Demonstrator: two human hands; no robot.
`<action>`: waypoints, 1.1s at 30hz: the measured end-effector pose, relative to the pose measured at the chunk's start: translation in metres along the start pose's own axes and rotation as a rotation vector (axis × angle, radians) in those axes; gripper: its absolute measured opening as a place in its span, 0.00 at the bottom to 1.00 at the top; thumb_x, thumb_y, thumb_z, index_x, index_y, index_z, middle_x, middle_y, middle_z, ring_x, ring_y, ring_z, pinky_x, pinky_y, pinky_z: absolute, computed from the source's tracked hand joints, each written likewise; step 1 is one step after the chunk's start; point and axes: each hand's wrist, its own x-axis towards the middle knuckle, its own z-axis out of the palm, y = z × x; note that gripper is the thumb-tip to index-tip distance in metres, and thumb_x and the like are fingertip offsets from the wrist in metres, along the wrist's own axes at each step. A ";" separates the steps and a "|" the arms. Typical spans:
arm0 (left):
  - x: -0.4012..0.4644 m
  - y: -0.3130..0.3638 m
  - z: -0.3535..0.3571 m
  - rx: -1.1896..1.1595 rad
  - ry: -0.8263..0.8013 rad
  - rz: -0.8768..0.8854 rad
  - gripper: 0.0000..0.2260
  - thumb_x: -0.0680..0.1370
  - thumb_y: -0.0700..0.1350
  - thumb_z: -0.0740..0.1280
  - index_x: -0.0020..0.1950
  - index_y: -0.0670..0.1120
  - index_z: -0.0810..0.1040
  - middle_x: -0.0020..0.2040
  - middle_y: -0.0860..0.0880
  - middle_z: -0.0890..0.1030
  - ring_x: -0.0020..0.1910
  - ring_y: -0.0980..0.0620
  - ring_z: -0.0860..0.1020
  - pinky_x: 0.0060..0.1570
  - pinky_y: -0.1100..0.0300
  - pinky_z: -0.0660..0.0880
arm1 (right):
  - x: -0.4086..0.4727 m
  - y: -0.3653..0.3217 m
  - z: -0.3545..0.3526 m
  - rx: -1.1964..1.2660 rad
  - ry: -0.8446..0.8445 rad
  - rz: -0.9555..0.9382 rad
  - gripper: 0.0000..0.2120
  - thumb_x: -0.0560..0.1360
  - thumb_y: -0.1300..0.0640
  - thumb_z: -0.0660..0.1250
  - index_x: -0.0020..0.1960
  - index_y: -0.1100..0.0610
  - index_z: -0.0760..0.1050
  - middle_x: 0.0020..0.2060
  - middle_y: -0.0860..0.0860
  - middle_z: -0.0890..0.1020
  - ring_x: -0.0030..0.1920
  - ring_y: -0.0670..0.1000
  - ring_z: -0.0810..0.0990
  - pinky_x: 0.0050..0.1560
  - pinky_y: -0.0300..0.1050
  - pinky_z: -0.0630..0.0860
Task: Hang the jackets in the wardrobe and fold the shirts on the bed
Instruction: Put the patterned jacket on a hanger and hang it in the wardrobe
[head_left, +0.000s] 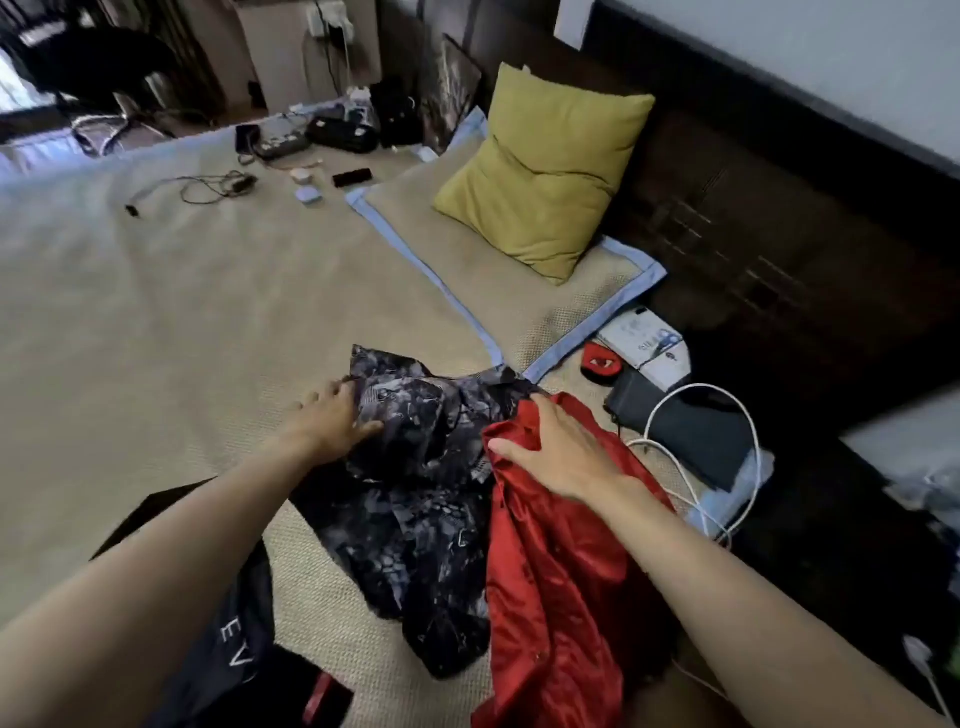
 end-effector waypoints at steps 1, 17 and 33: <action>0.014 -0.004 0.007 -0.015 -0.016 -0.061 0.39 0.77 0.67 0.63 0.79 0.46 0.57 0.74 0.39 0.65 0.73 0.36 0.66 0.69 0.41 0.63 | 0.002 0.007 0.002 0.017 0.004 -0.010 0.51 0.73 0.25 0.60 0.83 0.55 0.49 0.82 0.54 0.58 0.80 0.55 0.59 0.79 0.52 0.59; 0.004 -0.055 0.014 -0.385 0.033 -0.044 0.12 0.81 0.52 0.66 0.47 0.45 0.82 0.43 0.45 0.84 0.45 0.44 0.82 0.45 0.52 0.74 | 0.008 -0.018 0.026 -0.014 -0.079 -0.184 0.44 0.79 0.31 0.56 0.83 0.54 0.44 0.82 0.51 0.54 0.81 0.50 0.54 0.80 0.46 0.52; -0.228 -0.017 -0.274 -0.901 0.095 0.215 0.11 0.79 0.49 0.71 0.48 0.41 0.85 0.40 0.45 0.85 0.39 0.54 0.80 0.39 0.60 0.76 | -0.141 -0.284 -0.027 0.160 0.393 -0.420 0.58 0.67 0.28 0.69 0.80 0.60 0.44 0.77 0.59 0.63 0.75 0.59 0.67 0.70 0.52 0.70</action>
